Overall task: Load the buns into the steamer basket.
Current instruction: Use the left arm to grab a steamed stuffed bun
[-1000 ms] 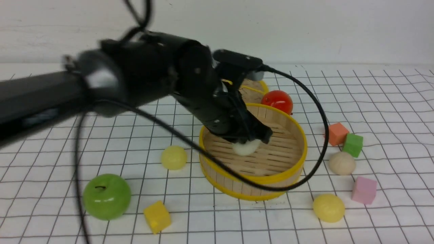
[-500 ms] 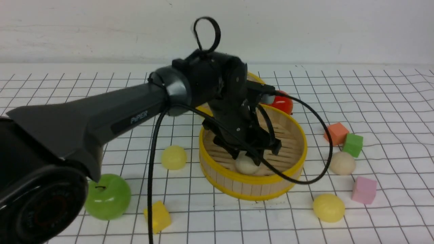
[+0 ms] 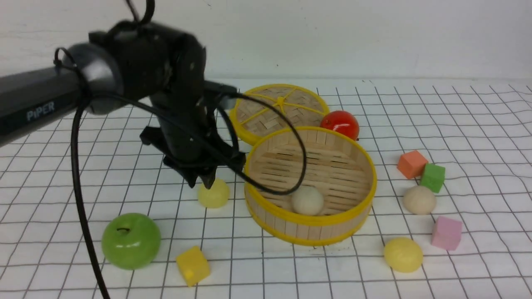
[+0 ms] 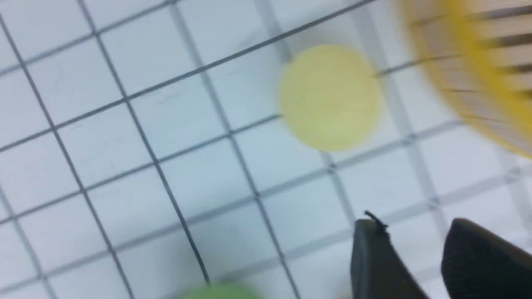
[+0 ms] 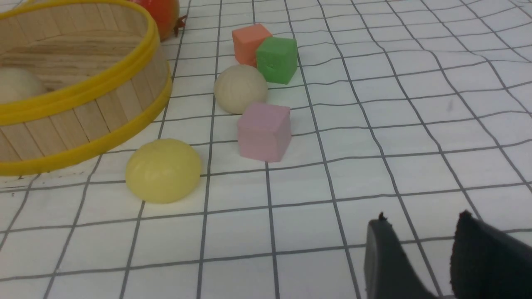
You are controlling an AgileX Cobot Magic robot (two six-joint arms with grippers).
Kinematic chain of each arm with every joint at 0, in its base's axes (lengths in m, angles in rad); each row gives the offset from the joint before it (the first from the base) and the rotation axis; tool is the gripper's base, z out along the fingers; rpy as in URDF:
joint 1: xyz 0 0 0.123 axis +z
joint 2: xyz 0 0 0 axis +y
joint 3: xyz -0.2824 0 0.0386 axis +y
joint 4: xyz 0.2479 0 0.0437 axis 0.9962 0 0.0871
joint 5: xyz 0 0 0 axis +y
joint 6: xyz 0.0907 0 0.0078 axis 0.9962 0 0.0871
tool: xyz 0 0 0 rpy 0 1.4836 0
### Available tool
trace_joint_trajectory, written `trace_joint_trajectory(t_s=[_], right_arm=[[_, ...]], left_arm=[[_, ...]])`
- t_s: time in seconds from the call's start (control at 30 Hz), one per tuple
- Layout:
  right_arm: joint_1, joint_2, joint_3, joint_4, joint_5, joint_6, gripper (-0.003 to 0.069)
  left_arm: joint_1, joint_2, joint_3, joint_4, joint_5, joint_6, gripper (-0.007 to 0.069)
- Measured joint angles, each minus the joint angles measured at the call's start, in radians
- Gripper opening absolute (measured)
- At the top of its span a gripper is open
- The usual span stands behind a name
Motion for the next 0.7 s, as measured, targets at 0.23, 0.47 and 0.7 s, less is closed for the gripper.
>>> trace_joint_trajectory(t_s=[0.23, 0.47, 0.7], right_arm=[[0.000, 0.000, 0.000, 0.000, 0.000, 0.000, 0.0241], [0.000, 0.000, 0.000, 0.000, 0.000, 0.000, 0.0241], [0.000, 0.000, 0.000, 0.000, 0.000, 0.000, 0.0241]], left_arm=[[0.052, 0.058, 0.010, -0.059, -0.100, 0.060, 0.0294], [0.067, 0.116, 0.010, -0.064, -0.183, 0.064, 0.0316], [0.067, 0.132, 0.010, -0.084, -0.199, 0.066, 0.0316]])
